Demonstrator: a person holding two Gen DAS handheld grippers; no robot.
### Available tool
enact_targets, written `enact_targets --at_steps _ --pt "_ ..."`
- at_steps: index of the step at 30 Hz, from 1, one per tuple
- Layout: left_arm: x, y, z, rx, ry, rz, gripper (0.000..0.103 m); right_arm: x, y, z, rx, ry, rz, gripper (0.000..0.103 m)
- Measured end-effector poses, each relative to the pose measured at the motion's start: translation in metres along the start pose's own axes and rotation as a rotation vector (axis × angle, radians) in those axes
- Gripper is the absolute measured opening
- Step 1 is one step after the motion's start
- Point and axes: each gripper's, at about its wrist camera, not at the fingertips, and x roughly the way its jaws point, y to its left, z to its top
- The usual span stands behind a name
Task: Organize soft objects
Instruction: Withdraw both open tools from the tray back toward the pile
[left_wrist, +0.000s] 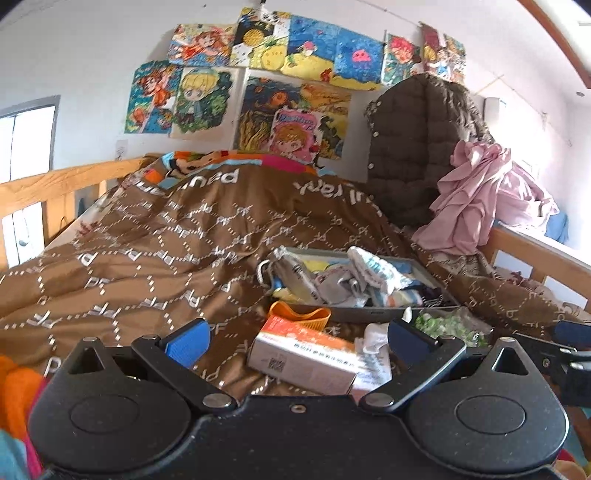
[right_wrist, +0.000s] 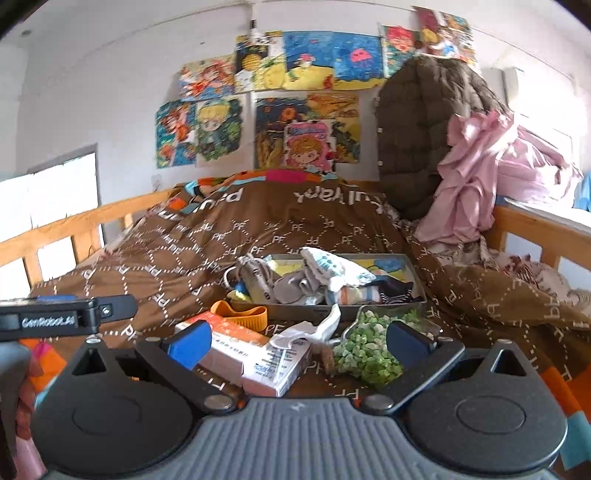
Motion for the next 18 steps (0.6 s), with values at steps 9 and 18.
enact_targets --at_steps 9,18 --pt "0.005 0.005 0.001 -0.034 0.025 0.013 0.102 0.008 0.012 -0.003 -0.038 0.027 0.030 0.103" --pt "0.010 0.008 0.005 -0.049 0.060 0.011 0.102 0.016 0.014 -0.003 -0.048 0.045 0.056 0.103"
